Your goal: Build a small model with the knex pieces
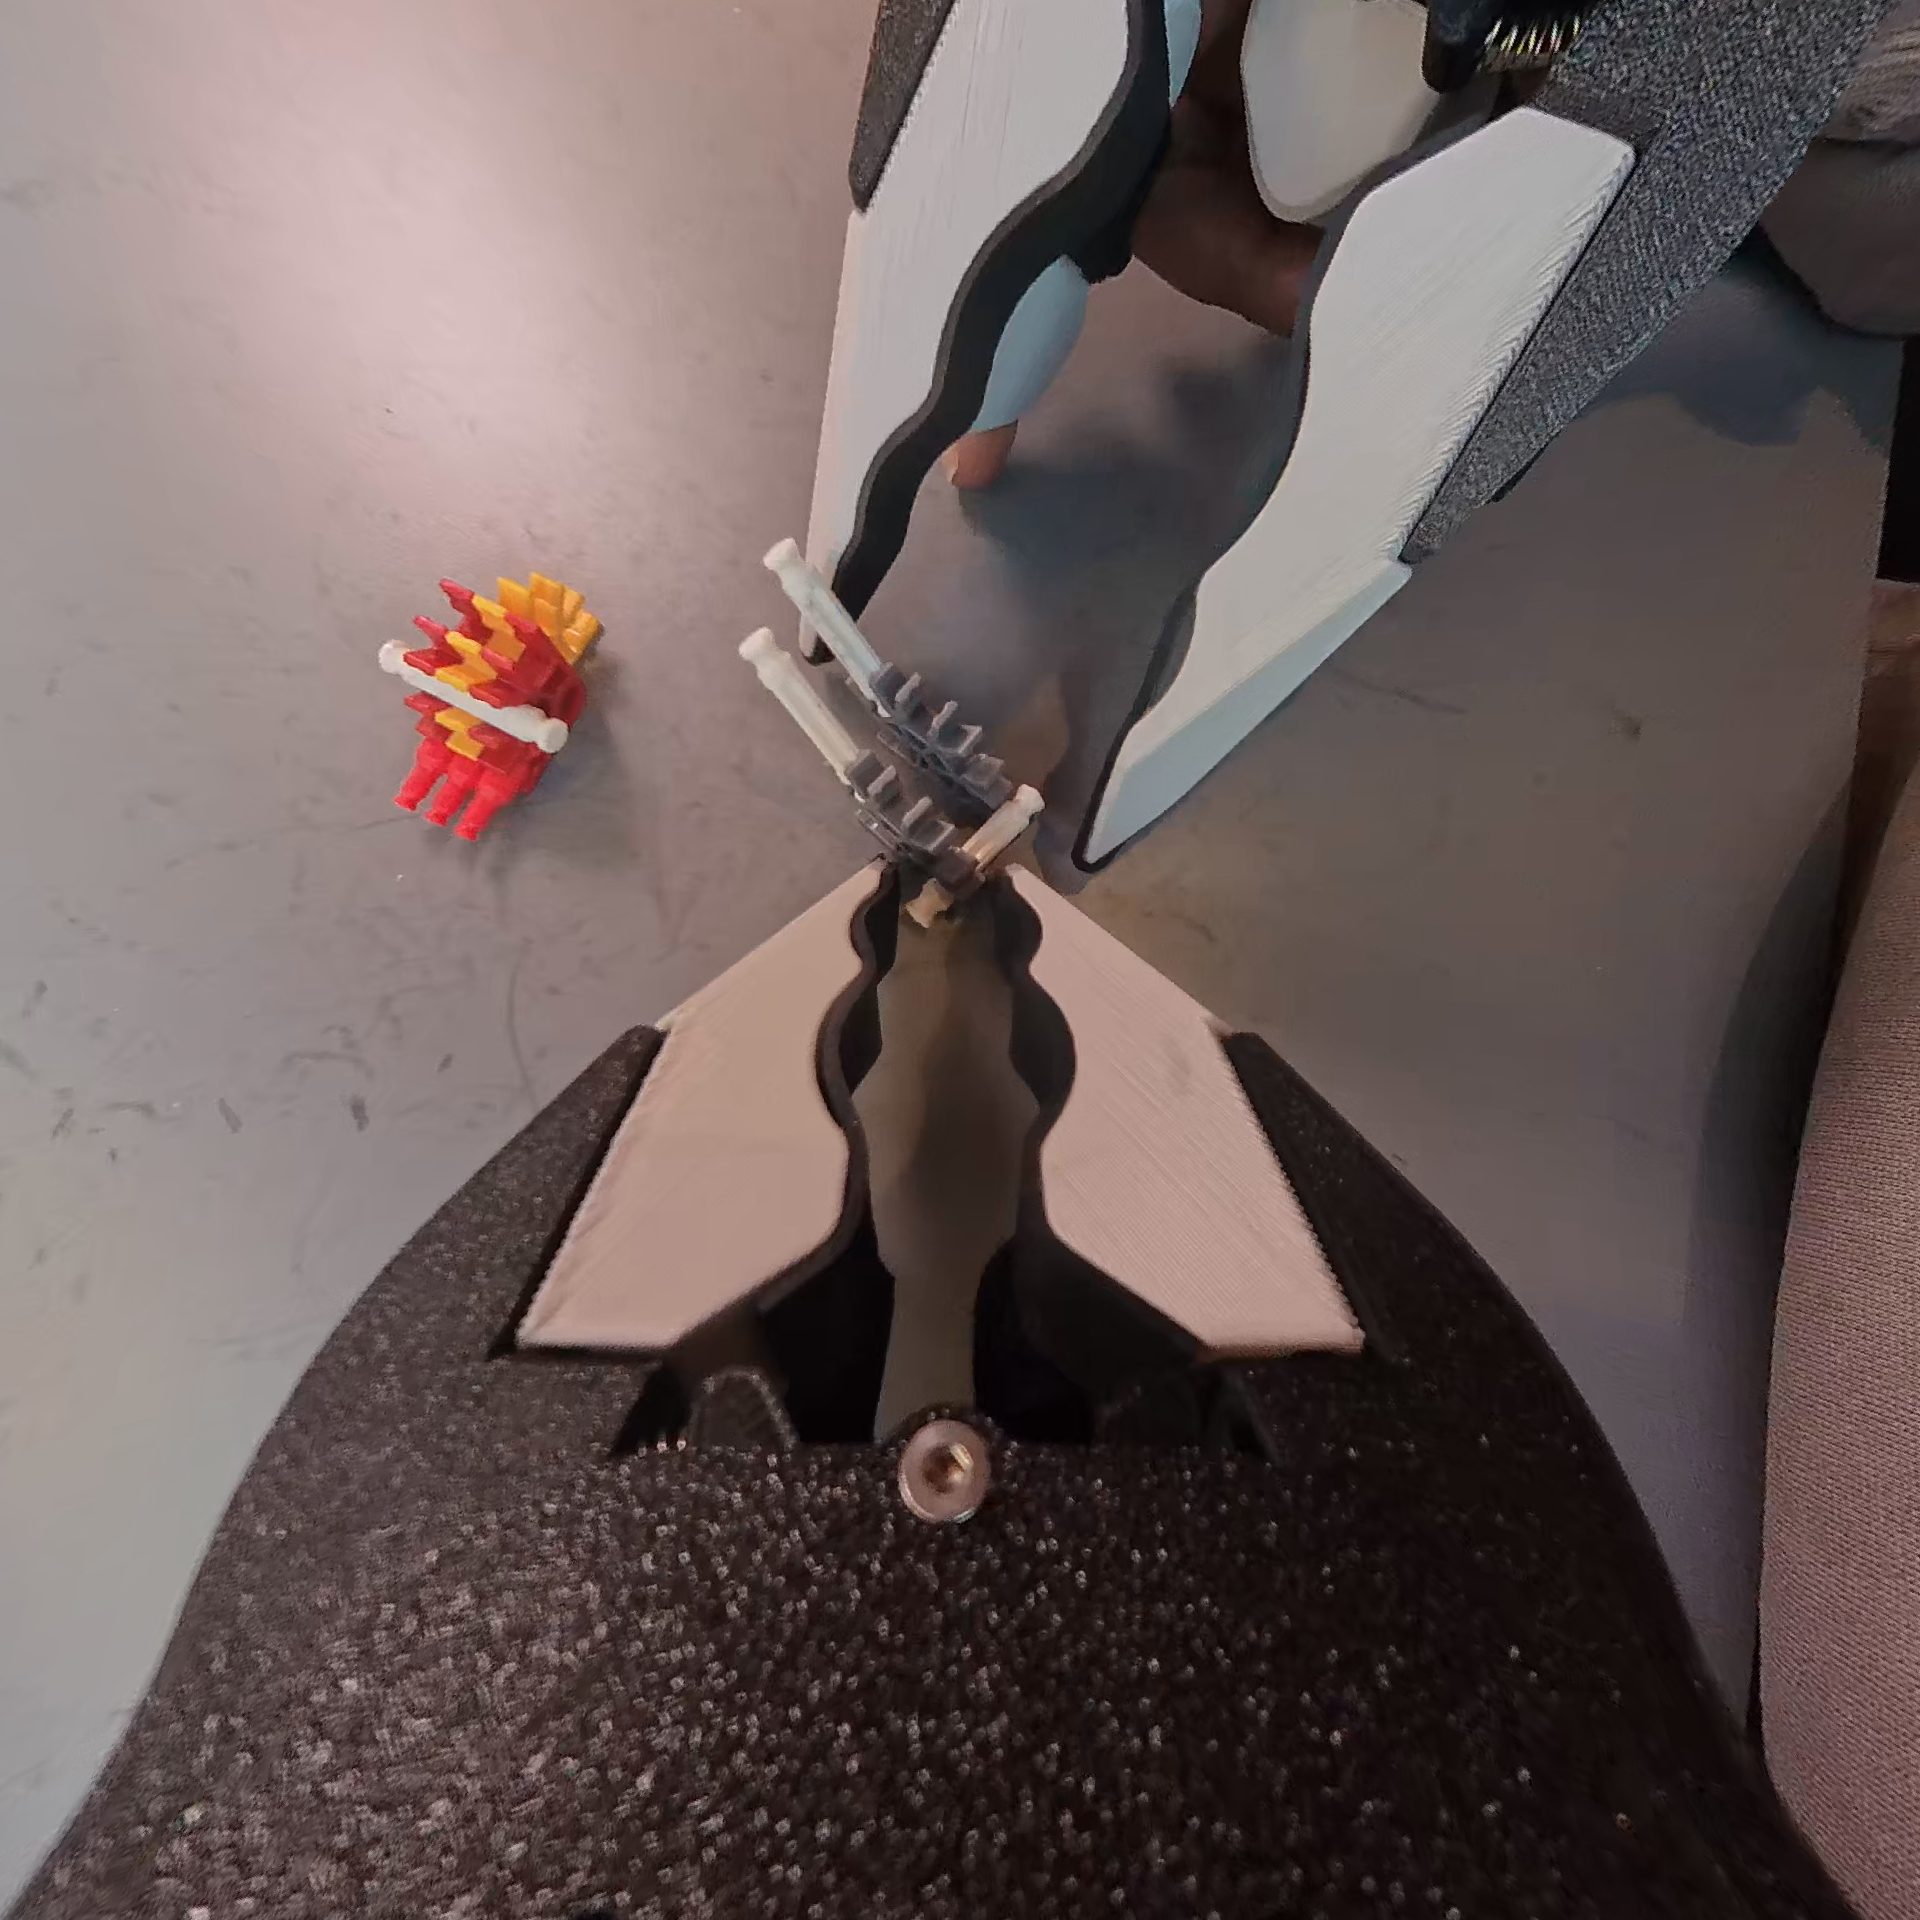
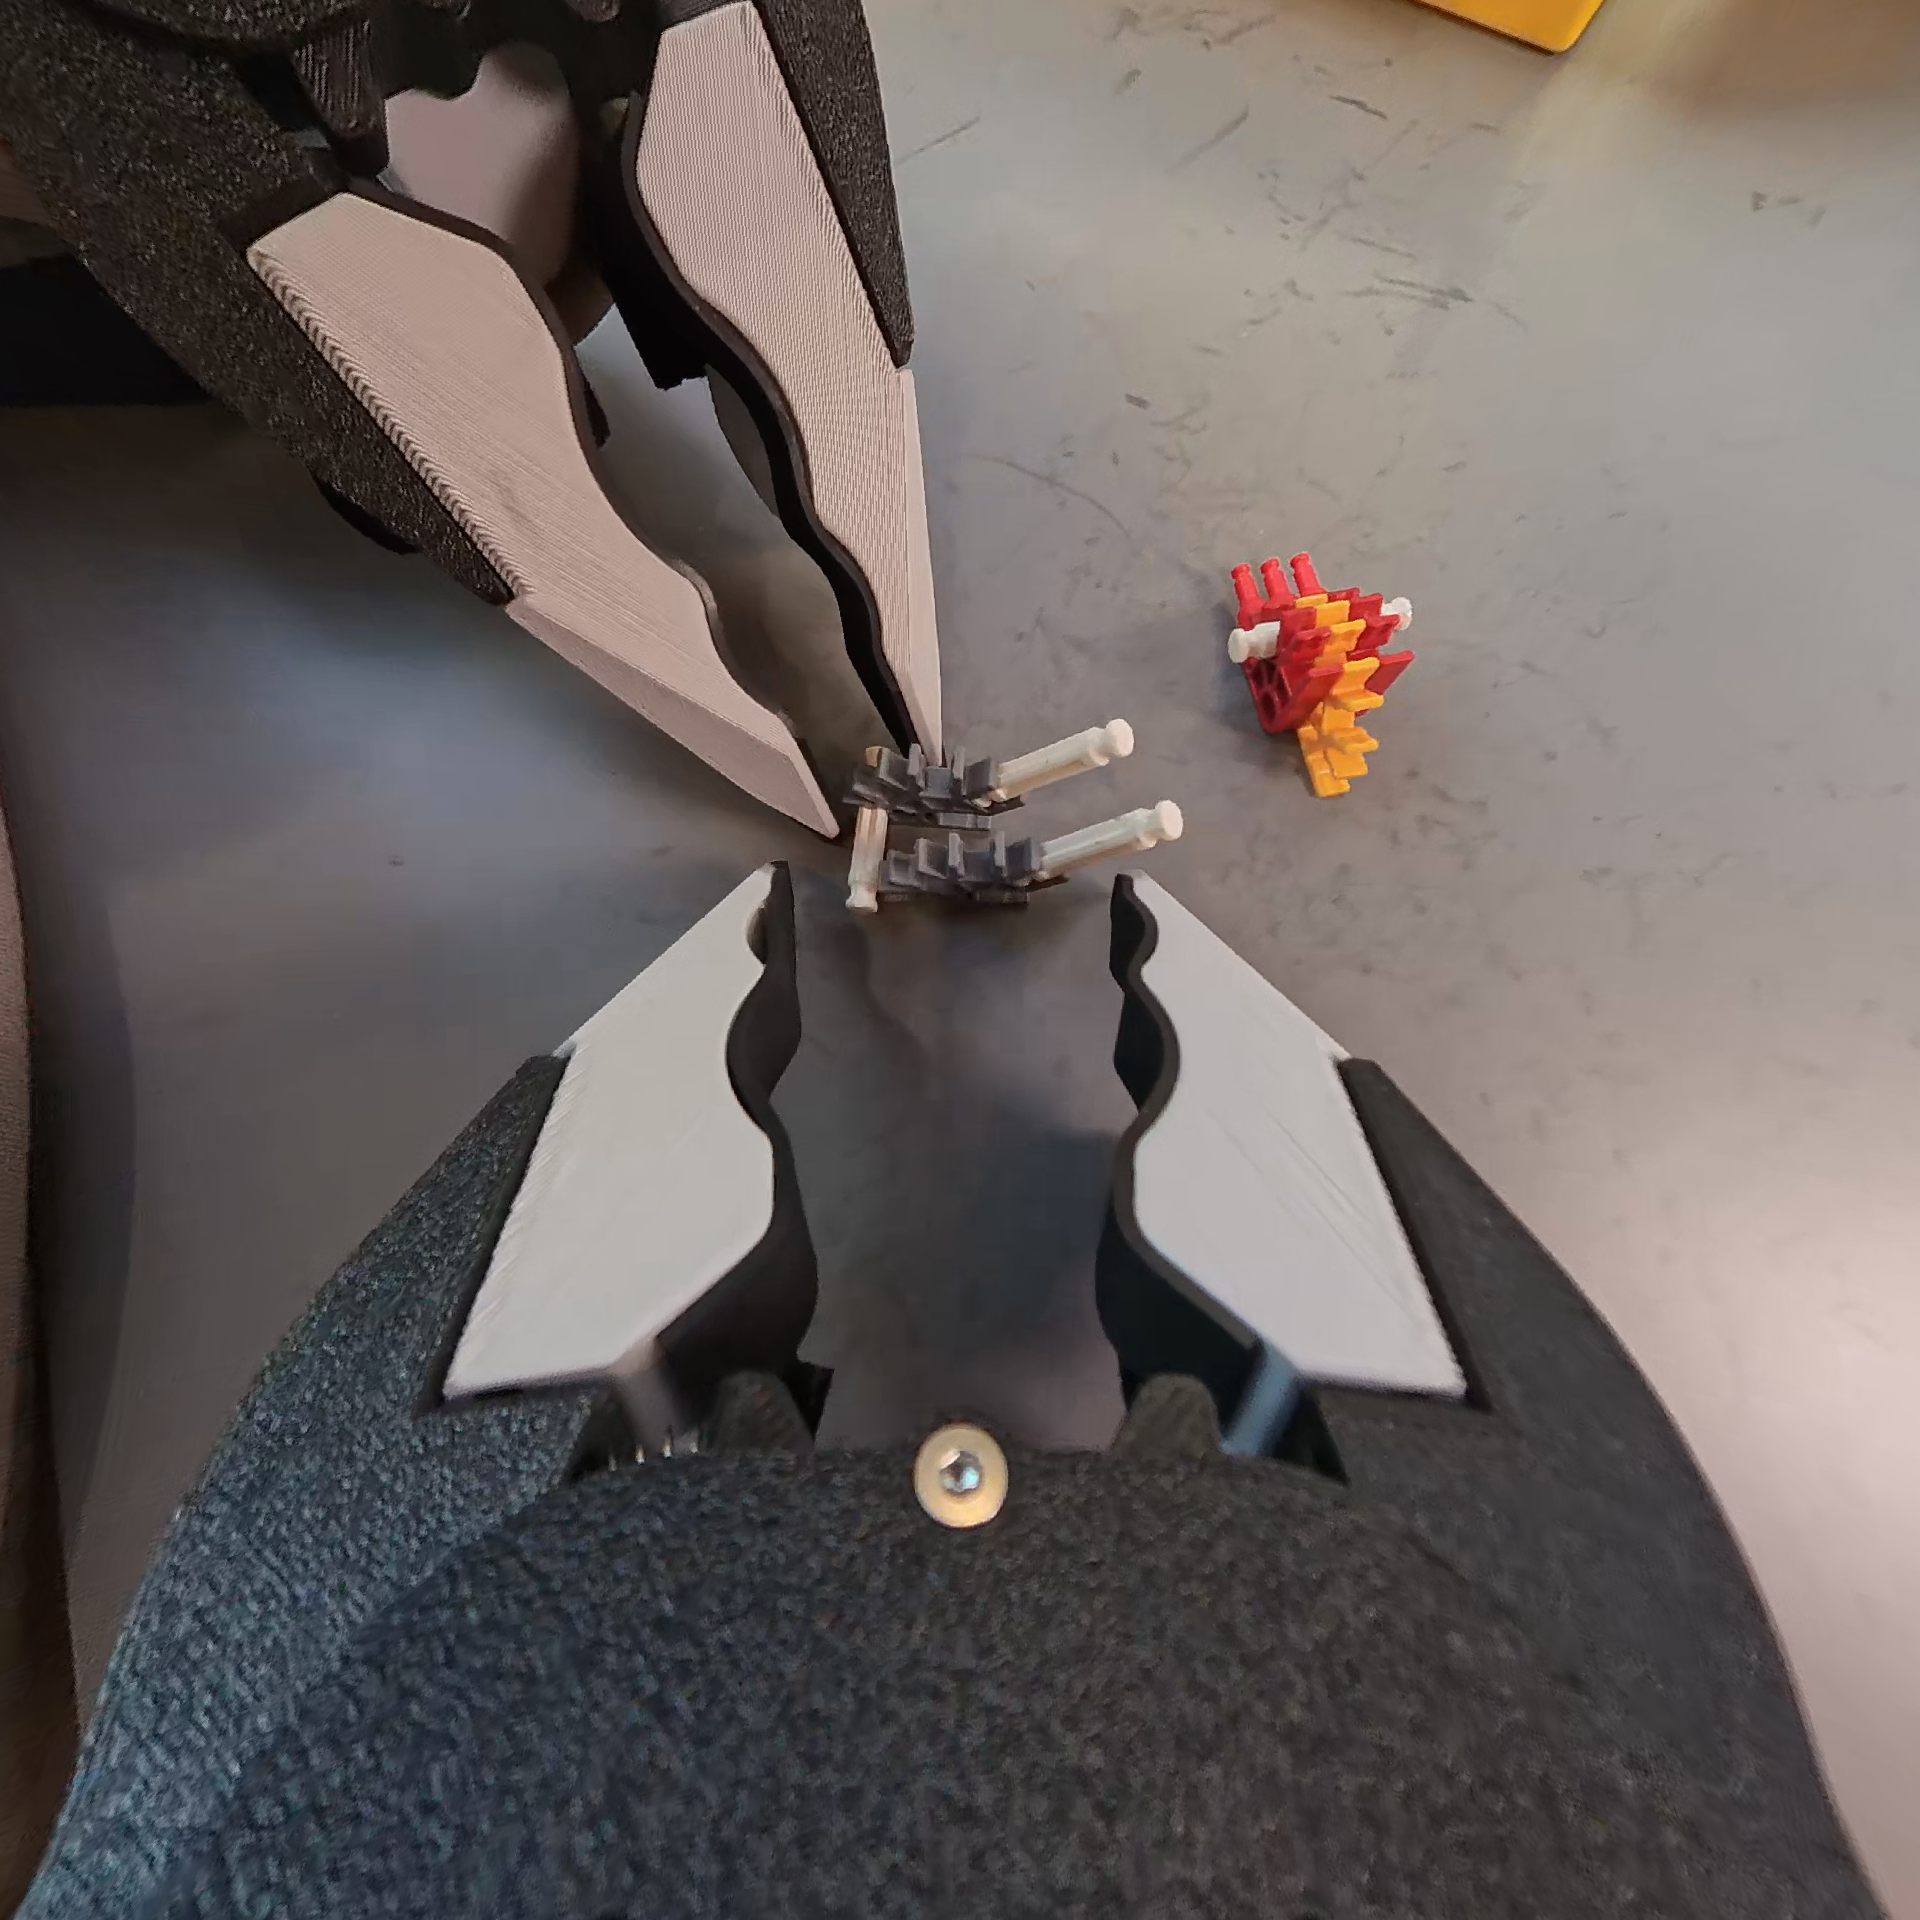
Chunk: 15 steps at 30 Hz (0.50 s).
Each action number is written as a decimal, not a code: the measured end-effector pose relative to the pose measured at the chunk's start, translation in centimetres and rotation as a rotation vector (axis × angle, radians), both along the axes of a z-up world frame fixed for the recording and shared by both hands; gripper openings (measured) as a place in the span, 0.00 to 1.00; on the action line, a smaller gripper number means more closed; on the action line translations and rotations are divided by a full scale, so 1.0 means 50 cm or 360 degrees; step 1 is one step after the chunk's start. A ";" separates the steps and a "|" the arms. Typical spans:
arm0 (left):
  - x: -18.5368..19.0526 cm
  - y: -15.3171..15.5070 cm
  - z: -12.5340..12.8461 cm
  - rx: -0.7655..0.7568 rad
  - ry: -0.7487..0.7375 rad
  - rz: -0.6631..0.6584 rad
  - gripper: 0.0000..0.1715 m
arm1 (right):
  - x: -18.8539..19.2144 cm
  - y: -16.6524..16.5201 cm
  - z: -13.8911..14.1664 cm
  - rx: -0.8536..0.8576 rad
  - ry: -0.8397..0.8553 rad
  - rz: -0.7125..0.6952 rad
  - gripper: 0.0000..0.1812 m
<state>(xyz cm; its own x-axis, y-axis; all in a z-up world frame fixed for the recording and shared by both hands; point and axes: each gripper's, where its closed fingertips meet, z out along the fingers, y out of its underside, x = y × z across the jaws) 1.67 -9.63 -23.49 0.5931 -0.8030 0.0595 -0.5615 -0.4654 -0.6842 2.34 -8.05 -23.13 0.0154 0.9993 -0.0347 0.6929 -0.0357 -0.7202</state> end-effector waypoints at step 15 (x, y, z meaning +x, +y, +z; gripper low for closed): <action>-0.005 -0.002 -0.002 0.0018 -0.0025 -0.0099 0.09 | -0.001 0.001 -0.008 0.0106 -0.0053 0.0031 0.28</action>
